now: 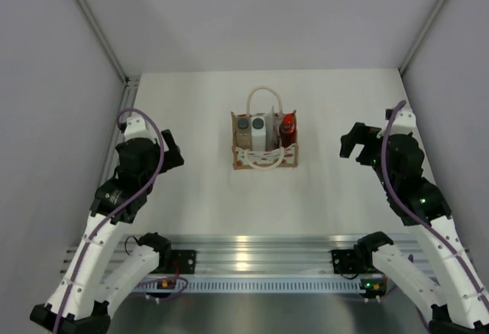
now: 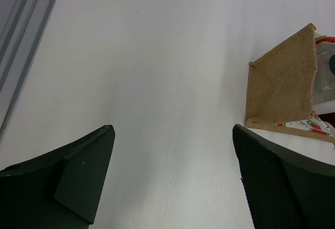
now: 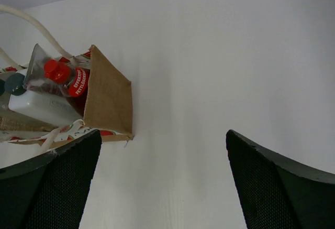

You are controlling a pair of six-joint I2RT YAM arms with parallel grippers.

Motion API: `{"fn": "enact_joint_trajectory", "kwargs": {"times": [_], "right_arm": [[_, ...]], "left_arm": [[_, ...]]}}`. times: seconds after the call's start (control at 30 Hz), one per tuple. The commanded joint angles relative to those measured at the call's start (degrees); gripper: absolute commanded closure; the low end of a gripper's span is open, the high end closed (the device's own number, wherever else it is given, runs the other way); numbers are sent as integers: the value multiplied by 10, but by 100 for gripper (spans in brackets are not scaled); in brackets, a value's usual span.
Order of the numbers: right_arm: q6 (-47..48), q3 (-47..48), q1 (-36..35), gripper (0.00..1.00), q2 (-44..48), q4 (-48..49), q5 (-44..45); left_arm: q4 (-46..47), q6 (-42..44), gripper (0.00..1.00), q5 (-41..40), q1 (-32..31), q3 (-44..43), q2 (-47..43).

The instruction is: Take the personal care products out of the canvas bag

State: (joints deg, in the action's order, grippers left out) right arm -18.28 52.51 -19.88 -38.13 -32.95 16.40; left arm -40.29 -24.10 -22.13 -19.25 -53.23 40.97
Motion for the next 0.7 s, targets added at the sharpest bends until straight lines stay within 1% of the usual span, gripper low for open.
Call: {"fn": "enact_joint_trajectory", "kwargs": {"times": [0.0,0.2,0.33,0.37,0.43,0.47,0.5,0.53,0.57,0.6,0.63,0.67], "right_arm": [[-11,4,-7,1,15,22,21],[-25,0,-7,1,31,22,35],[-32,7,-7,1,16,21,23],[-36,8,-8,1,10,22,15],[-38,15,-7,0,-4,21,-8],[-39,16,-7,1,-7,22,-16],[-39,17,-8,1,-11,24,-23],[-40,16,-8,0,-15,25,-36],[-39,15,-7,0,-19,28,-45],[-38,14,-8,1,-21,28,-55],[-36,13,-7,0,-27,28,-79],[-31,11,-7,1,-32,28,-91]], "left_arm": [[26,-9,1,-11,1,1,-6],[25,-38,1,-3,2,-6,-20],[26,-81,2,43,2,-9,-33],[27,-106,2,52,2,-11,-27],[33,-142,2,88,2,-14,-15],[42,-149,1,104,1,-13,5],[68,-156,1,143,1,-12,19],[81,-168,2,164,1,-13,34],[96,-176,1,188,1,-13,71],[125,-182,1,245,0,-17,94],[143,-189,1,275,-1,-20,115],[157,-189,1,301,-3,-24,163]]}}
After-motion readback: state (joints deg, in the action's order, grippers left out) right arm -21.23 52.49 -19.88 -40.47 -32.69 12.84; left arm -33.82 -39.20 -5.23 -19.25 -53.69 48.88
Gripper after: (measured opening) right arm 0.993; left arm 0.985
